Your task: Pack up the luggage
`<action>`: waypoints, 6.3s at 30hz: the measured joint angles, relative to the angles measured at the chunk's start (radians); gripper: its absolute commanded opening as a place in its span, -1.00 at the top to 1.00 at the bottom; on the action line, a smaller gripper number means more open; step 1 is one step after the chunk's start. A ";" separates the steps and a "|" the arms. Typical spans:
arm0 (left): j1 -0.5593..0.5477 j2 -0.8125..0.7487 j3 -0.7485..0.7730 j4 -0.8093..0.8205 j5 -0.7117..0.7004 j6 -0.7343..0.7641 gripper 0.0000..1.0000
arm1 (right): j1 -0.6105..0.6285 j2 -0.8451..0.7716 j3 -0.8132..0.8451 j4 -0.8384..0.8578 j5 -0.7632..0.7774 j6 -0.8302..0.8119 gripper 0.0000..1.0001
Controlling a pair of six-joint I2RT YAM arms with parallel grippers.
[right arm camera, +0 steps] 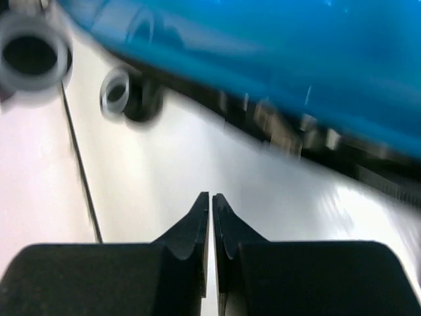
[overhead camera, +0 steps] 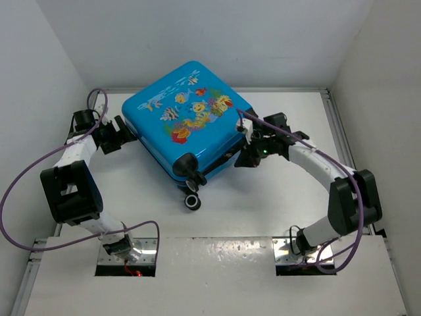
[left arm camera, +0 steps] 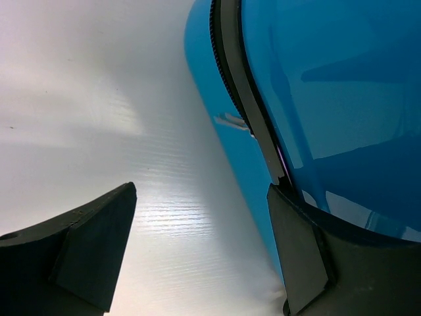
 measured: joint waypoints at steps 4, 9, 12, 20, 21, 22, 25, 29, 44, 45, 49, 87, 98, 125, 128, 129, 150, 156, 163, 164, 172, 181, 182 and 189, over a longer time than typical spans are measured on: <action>0.004 0.000 0.000 0.001 0.013 0.012 -0.74 | -0.073 -0.078 0.006 -0.249 -0.005 -0.215 0.81; 0.004 0.000 0.000 0.004 0.018 0.026 -0.74 | -0.114 -0.175 -0.048 -0.174 0.022 -0.136 0.26; 0.004 -0.001 0.000 0.007 0.020 0.033 -0.74 | -0.086 -0.199 -0.097 -0.039 0.040 -0.004 0.10; 0.004 -0.003 0.000 0.010 0.020 0.033 -0.77 | 0.025 -0.043 -0.093 0.249 0.103 0.124 0.02; 0.004 -0.005 0.000 0.011 0.020 0.033 -0.77 | 0.034 -0.024 -0.093 0.277 0.114 0.126 0.02; 0.004 -0.007 0.000 0.011 0.020 0.033 -0.77 | 0.041 -0.006 -0.093 0.303 0.123 0.128 0.02; 0.004 -0.019 -0.005 0.018 0.020 0.033 -0.77 | 0.045 0.012 -0.093 0.343 0.125 0.140 0.02; 0.004 -0.035 -0.016 0.024 0.021 0.032 -0.77 | 0.047 0.050 -0.081 0.386 0.139 0.135 0.19; 0.004 -0.035 -0.026 0.044 0.021 0.033 -0.77 | 0.019 -0.010 -0.096 0.262 0.082 -0.198 0.98; 0.004 -0.035 -0.026 0.044 0.021 0.033 -0.77 | 0.008 -0.031 -0.097 0.199 0.067 -0.262 0.98; 0.006 -0.035 -0.026 0.044 0.021 0.034 -0.79 | -0.030 -0.152 -0.140 -0.052 0.038 -0.473 0.28; 0.042 -0.340 -0.132 0.055 0.106 0.137 -0.98 | -0.057 0.154 -0.169 0.568 -0.060 0.442 0.93; -0.090 -0.580 -0.141 -0.097 0.027 0.139 -0.98 | 0.059 -0.063 -0.407 0.764 0.309 0.374 1.00; -0.270 -0.223 -0.231 -0.185 -0.285 -0.362 -0.74 | 0.202 0.050 -0.528 1.146 0.649 0.366 1.00; -0.297 -0.123 -0.146 -0.154 -0.305 -0.390 -0.74 | 0.200 0.106 -0.480 1.166 0.661 0.375 1.00; -0.296 -0.093 -0.122 -0.138 -0.309 -0.394 -0.77 | 0.197 0.131 -0.455 1.169 0.669 0.377 1.00; -0.476 -0.446 0.114 -0.175 -0.344 -0.347 -0.99 | 0.183 0.241 -0.293 1.169 0.761 0.402 1.00; -0.576 -0.394 0.115 -0.224 -0.320 -0.363 -0.99 | 0.196 0.246 -0.286 1.168 0.785 0.402 1.00; -0.712 -0.310 0.111 -0.238 -0.336 -0.431 -0.99 | 0.213 0.246 -0.286 1.168 0.825 0.389 1.00; -0.724 -0.298 0.111 -0.241 -0.344 -0.438 -0.99 | 0.215 0.246 -0.286 1.168 0.828 0.388 1.00; -0.745 -0.189 0.093 -0.274 -0.391 -0.514 -0.99 | 0.222 0.246 -0.286 1.170 0.845 0.365 1.00; -0.746 -0.116 0.113 -0.324 -0.398 -0.576 0.23 | 0.219 0.223 -0.359 1.242 0.844 0.343 1.00; -0.745 -0.116 0.116 -0.330 -0.398 -0.568 0.36 | 0.219 0.215 -0.371 1.249 0.840 0.343 1.00; -0.702 -0.108 0.126 -0.341 -0.352 -0.510 0.71 | 0.162 0.174 -0.432 1.294 0.776 0.386 1.00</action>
